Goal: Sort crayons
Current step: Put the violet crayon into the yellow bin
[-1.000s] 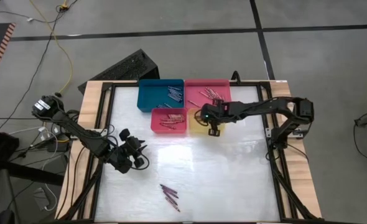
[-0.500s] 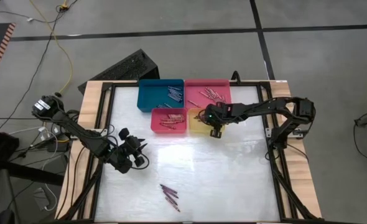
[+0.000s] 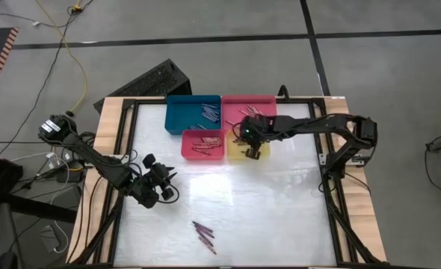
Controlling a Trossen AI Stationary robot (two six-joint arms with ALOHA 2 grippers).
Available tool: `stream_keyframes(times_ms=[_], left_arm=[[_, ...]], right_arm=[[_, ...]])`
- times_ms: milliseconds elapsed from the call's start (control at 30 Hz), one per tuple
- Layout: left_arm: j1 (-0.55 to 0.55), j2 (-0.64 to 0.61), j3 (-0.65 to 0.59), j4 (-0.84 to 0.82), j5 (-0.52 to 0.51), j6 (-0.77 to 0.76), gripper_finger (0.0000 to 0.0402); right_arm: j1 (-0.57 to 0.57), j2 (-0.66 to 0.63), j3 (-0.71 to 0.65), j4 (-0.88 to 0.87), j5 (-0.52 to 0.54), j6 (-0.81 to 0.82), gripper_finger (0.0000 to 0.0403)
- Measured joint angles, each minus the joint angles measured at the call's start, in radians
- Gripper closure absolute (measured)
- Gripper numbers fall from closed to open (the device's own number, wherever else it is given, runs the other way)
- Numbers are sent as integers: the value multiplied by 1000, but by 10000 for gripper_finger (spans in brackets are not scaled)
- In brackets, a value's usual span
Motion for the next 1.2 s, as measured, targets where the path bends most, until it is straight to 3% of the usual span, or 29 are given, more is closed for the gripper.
stream_keyframes(times_ms=[233, 367, 467, 800, 967, 1200], left_arm=[[0, 0, 0, 1, 21, 0, 307], [0, 0, 0, 1, 22, 0, 307], [0, 0, 0, 5, 21, 0, 307], [0, 0, 0, 19, 57, -29, 307], [-5, 0, 0, 27, 74, -25, 307], [-5, 0, 0, 33, 65, 37, 307]], right_arm=[[99, -1, 201, -133, -41, 68, 344], [217, 0, 256, -43, -123, 150, 344], [335, 11, 256, 74, -125, 198, 344], [681, 221, 255, 361, 72, 238, 344], [744, 354, 278, 401, 139, 333, 344], [760, 481, 356, 386, 110, 393, 344]])
